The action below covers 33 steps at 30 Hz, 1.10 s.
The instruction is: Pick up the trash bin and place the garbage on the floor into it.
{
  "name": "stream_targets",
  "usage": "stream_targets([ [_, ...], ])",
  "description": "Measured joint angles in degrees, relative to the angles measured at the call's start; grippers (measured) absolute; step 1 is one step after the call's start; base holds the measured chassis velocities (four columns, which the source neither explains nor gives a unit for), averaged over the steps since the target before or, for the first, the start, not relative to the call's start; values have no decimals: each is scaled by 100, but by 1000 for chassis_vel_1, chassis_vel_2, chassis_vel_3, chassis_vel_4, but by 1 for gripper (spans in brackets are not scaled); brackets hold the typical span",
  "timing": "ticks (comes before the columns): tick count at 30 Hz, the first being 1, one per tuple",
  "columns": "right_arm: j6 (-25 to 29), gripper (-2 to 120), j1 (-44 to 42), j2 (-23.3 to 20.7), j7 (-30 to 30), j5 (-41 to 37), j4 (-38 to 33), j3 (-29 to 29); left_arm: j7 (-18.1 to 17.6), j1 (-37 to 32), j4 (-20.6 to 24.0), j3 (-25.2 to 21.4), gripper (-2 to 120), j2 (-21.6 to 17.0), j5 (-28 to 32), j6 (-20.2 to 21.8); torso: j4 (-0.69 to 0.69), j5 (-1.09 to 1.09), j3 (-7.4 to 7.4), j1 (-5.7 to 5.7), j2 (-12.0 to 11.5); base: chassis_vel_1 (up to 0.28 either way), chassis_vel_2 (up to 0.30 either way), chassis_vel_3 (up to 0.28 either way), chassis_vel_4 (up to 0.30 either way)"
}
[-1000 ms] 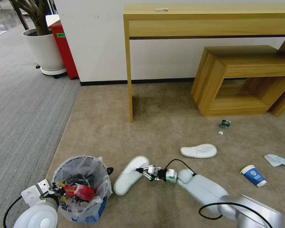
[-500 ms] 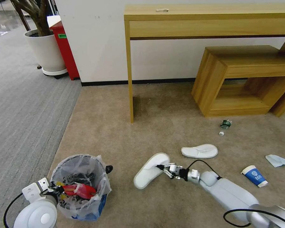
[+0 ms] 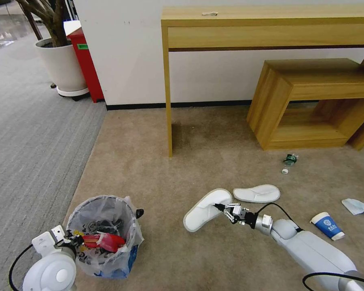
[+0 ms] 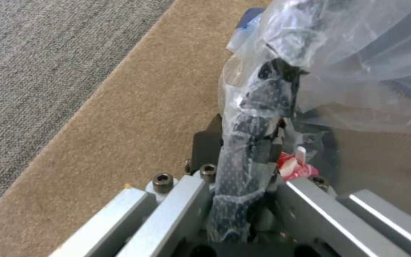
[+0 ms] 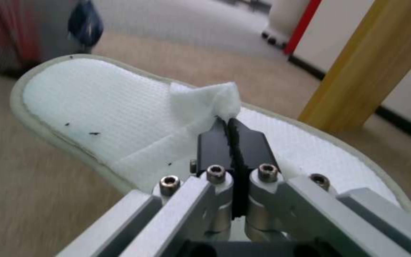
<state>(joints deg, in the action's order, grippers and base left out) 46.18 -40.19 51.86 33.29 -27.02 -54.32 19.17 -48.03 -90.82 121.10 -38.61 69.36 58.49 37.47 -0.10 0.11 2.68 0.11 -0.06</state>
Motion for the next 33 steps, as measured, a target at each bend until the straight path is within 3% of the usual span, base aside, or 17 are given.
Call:
stream_targets([
  [16, -469, 0, -318, -631, -569, -392, -2196, -300, -94, 42, 236, 306, 0, -513, 498, 208, -4, -6, 2, 1, -2, 0, 0, 0, 0],
  [33, -799, 0, 102, -774, -1065, -694, -3256, 87, -255, -24, 623, 50, 0, -656, 1009, 312, -2, -4, 1, 2, -3, 0, 0, 0, 0],
])
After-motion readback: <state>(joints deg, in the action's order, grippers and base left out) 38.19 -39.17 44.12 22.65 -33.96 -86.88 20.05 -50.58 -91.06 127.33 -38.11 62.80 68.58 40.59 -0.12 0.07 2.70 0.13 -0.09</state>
